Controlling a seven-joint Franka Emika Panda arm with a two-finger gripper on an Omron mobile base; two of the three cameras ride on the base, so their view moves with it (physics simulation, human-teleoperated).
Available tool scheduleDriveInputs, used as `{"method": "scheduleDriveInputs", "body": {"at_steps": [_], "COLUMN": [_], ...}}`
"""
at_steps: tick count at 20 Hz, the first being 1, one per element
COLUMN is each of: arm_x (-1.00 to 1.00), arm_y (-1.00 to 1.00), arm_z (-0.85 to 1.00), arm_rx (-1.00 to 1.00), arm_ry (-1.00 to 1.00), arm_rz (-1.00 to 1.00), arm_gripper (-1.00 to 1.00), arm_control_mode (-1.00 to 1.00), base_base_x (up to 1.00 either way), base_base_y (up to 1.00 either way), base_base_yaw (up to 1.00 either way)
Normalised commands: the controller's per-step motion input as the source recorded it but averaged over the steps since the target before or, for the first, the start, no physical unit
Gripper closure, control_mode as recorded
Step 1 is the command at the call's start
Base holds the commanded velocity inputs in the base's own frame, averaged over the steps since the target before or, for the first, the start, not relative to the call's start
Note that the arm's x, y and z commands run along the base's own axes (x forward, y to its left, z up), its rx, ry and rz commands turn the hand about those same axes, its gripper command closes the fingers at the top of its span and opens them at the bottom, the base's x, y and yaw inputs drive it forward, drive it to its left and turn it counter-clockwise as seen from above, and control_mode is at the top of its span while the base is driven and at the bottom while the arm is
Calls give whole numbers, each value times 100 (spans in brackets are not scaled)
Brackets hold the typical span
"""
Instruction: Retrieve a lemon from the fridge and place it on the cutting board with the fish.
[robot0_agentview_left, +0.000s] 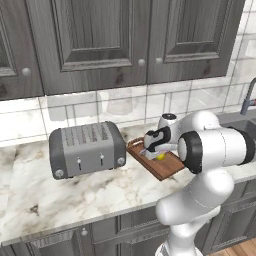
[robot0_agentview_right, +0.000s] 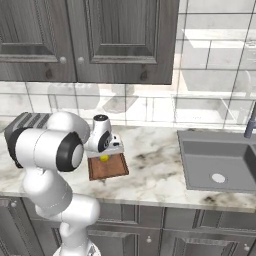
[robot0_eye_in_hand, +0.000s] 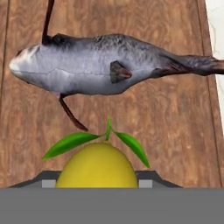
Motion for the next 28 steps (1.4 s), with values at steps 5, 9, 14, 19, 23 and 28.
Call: {"method": "scheduleDriveInputs", "body": {"at_steps": [5, 9, 14, 19, 23, 28], "arm_x": [0, 0, 0, 0, 0, -27], "arm_y": [0, 0, 0, 0, 0, 0], "arm_z": [-27, -24, -3, 0, 0, 18], "arm_rx": [0, 0, 0, 0, 0, 0], "arm_ry": [0, 0, 0, 0, 0, 0], "arm_rz": [3, 3, 0, 0, 0, 0], "arm_gripper": [100, -100, -100, -100, -100, -100], "arm_control_mode": [-100, -100, -100, -100, -100, -100], "base_base_x": [0, 0, 0, 0, 0, 0], "base_base_y": [0, 0, 0, 0, 0, 0], "base_base_yaw": [0, 0, 0, 0, 0, 0]}}
